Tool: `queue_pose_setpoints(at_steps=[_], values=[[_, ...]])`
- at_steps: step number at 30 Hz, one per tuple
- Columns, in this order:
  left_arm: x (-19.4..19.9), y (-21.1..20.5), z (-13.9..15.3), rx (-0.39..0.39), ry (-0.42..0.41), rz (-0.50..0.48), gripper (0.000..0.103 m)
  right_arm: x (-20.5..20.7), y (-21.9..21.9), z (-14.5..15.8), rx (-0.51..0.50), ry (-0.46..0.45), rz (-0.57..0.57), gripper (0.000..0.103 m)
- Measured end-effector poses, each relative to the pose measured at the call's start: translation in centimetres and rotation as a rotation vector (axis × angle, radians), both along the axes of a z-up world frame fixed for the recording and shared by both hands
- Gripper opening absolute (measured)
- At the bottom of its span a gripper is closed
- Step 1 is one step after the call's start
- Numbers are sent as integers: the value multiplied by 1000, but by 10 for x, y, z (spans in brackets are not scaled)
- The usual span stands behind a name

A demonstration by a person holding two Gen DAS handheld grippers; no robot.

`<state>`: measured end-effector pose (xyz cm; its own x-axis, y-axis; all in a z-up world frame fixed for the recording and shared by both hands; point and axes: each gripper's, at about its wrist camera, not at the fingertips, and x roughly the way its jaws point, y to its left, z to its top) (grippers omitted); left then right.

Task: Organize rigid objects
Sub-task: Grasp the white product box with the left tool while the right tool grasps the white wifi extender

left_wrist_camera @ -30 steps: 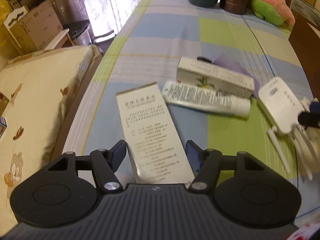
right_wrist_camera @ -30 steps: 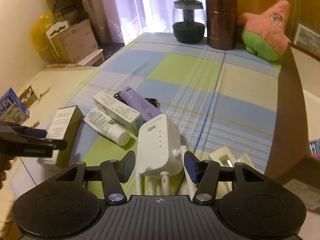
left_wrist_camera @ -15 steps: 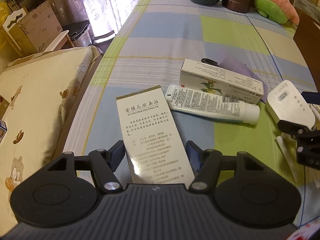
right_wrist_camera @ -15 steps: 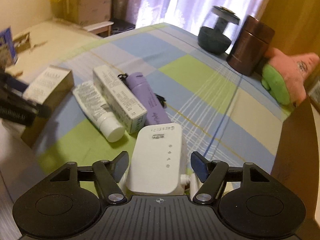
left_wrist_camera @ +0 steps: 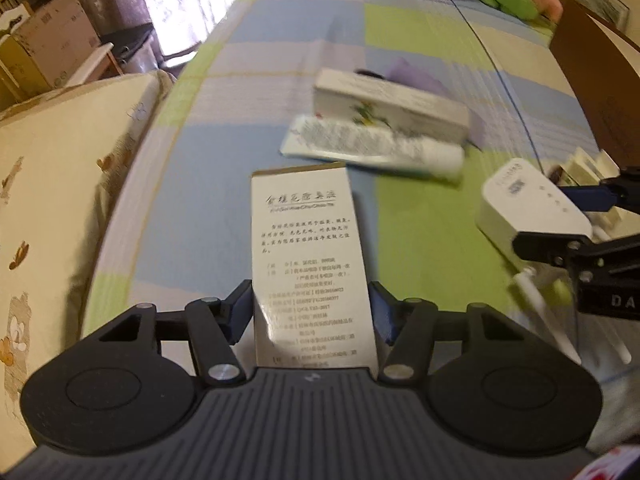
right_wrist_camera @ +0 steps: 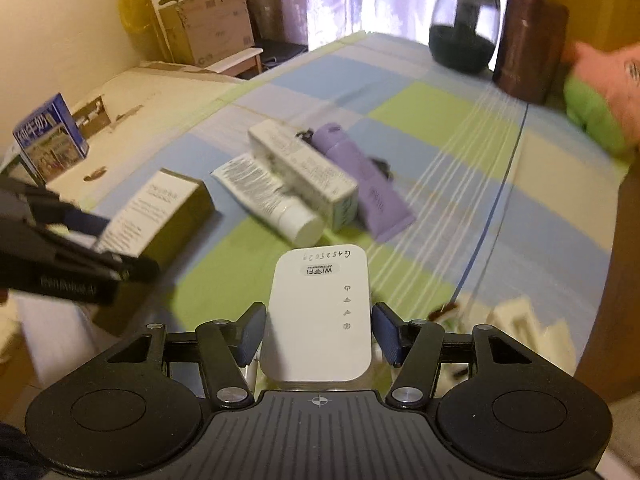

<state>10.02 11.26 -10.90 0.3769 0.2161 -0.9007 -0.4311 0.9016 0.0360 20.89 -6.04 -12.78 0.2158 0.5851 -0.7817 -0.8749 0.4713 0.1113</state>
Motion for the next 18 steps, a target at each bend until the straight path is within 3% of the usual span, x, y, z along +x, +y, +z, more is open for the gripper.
queue_pose_setpoints(at_steps=[8,18], values=[[10,1,-7,-1,18,-2,56,-4,7,-5,-50,-21,-34,55],[12,0,-10,15,22,-12,56,-3,3,-6,-38,-12,-46,53]])
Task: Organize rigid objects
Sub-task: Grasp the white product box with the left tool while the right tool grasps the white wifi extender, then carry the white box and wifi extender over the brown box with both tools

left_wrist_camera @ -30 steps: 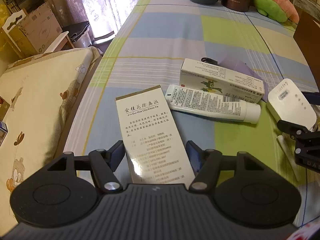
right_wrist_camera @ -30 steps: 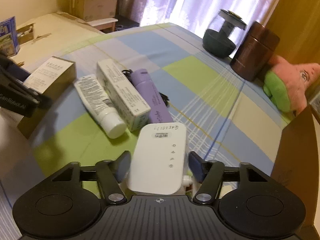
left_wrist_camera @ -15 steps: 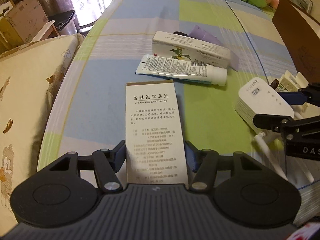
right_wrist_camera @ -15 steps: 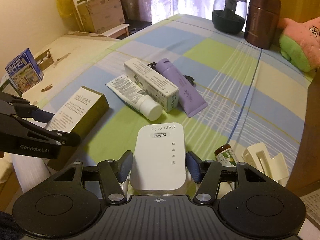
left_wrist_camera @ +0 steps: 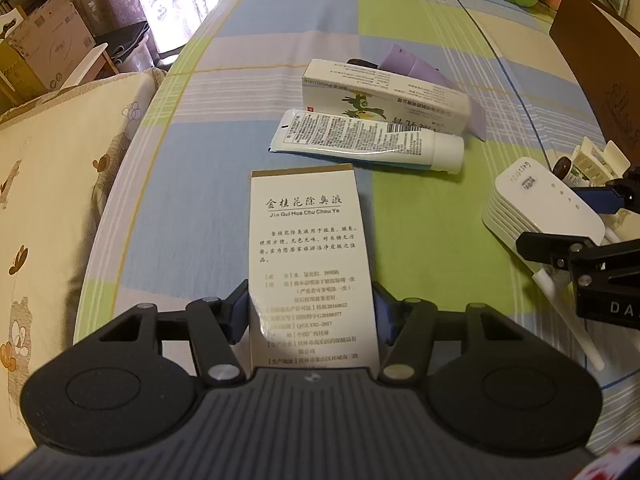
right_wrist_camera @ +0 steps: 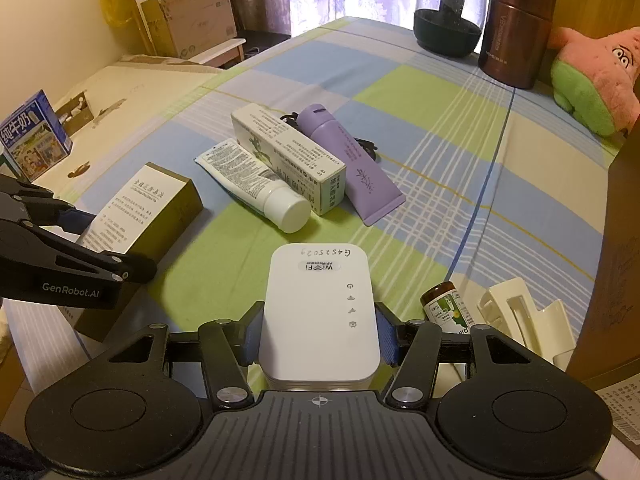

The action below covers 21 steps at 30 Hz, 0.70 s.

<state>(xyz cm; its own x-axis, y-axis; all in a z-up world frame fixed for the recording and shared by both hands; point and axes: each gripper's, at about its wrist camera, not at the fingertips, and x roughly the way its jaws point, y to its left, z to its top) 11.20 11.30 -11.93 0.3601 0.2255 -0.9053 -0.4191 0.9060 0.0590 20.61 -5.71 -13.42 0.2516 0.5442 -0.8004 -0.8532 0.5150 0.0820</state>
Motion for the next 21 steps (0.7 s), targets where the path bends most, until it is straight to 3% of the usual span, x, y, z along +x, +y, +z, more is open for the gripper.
queue_pose_setpoints(at_steps=[7,21], values=[[-2,-3,6,12,-19,-10,56,0,-3,3,17,30,-12,53],[4,-23,47,23,-100,-65,55,3,-26,31,99,45,-70,53]])
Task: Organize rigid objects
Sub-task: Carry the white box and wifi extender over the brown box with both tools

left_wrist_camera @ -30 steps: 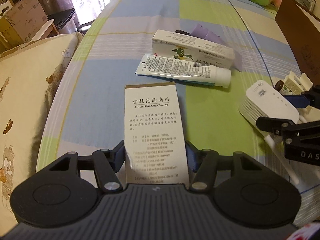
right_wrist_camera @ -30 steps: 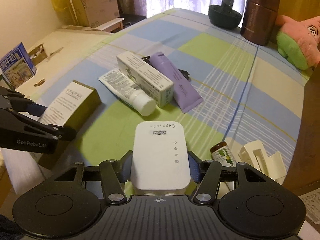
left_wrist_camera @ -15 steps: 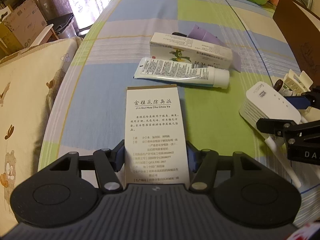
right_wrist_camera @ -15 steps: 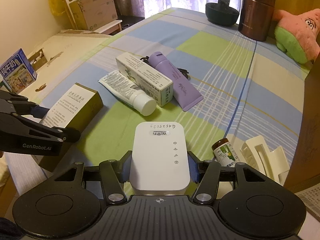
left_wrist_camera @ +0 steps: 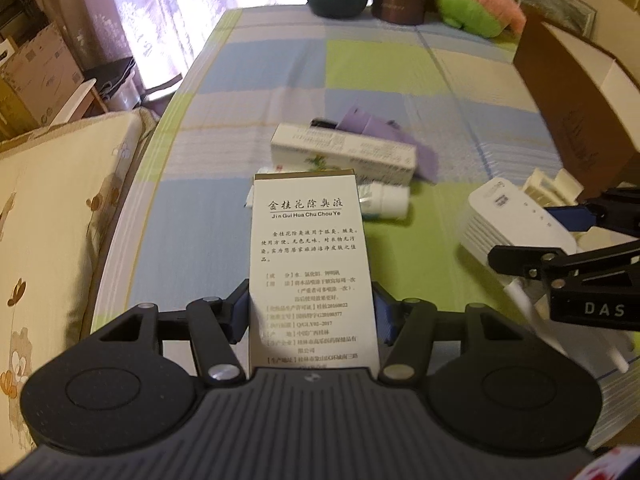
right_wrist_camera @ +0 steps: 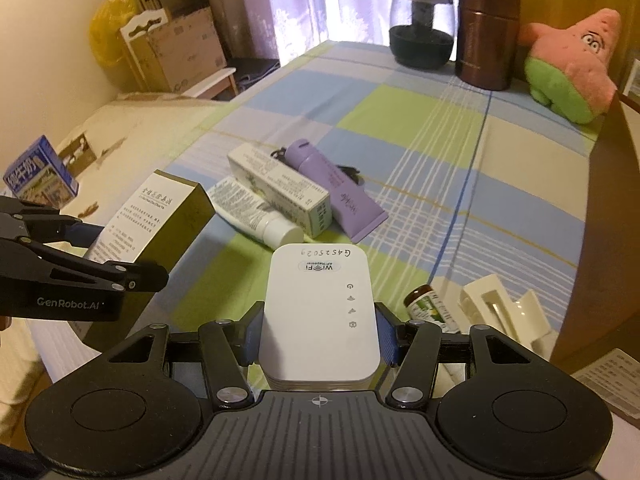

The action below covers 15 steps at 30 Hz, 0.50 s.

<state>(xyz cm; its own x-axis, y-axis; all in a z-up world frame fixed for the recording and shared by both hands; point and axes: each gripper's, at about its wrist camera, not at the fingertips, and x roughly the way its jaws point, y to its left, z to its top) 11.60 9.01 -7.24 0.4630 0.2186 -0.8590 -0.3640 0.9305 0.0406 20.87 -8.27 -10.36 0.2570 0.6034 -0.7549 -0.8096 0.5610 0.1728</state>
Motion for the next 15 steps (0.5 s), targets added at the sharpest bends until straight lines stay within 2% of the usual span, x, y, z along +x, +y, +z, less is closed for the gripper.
queue_pose_setpoints(at_steps=[8,15], values=[[15,-20,30,-6,-70,-59,55,4,-29,24,60,3,-59,53],[43,-50,52,-14,-127,-164,55,8,-67,51,115,-16,-135,53]])
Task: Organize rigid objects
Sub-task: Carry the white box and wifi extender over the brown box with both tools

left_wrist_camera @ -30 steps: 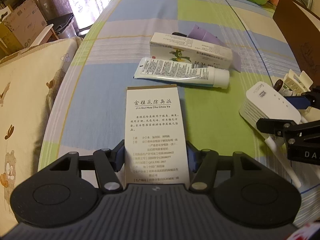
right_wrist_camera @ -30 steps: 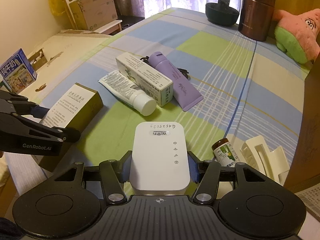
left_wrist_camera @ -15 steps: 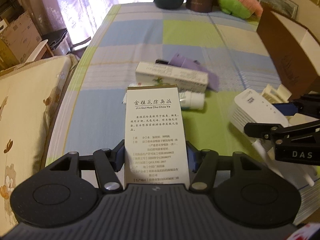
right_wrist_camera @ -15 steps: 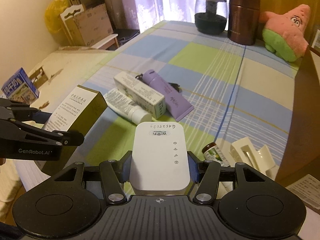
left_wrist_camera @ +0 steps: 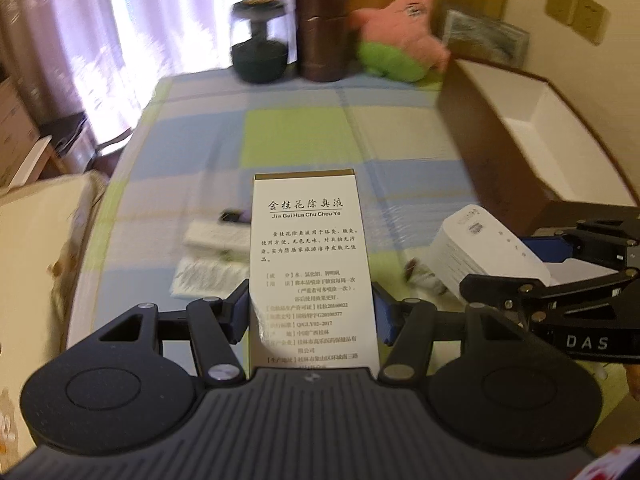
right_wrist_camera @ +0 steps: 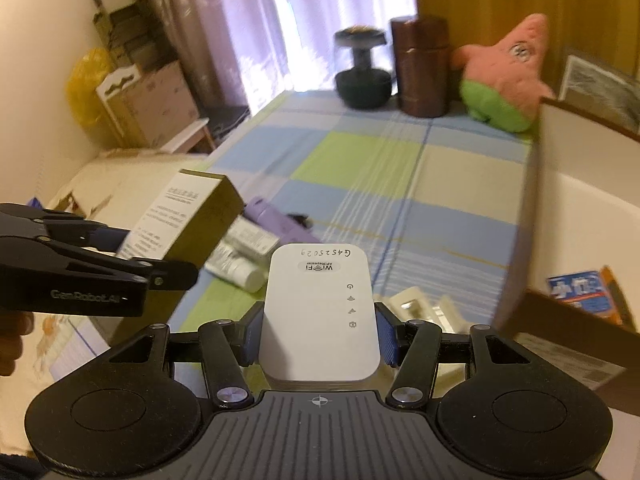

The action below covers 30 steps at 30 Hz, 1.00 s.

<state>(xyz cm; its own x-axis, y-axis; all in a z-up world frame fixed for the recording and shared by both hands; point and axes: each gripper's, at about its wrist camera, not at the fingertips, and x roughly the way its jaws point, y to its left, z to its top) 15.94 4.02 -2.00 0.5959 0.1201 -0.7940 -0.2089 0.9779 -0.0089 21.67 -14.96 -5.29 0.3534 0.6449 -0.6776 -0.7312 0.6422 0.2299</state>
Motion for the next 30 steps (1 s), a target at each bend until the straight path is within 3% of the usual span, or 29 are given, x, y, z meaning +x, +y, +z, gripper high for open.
queue_pose_setpoints(at_steps=[9,17,23,30], values=[[47,-58,16,-5,-57,-170,55,16,-62,33,54,-41,-157,53],[106,-115,32,-22,-106,-299,56,56,-126,56,76,-87,-320,53],[148,-149,38,-49,-115,-365,56,97,-164,60,68,-98,-414,53],[198,-174,24,-43,-76,-390,56,145,-189,46,39,-78,-468,53]])
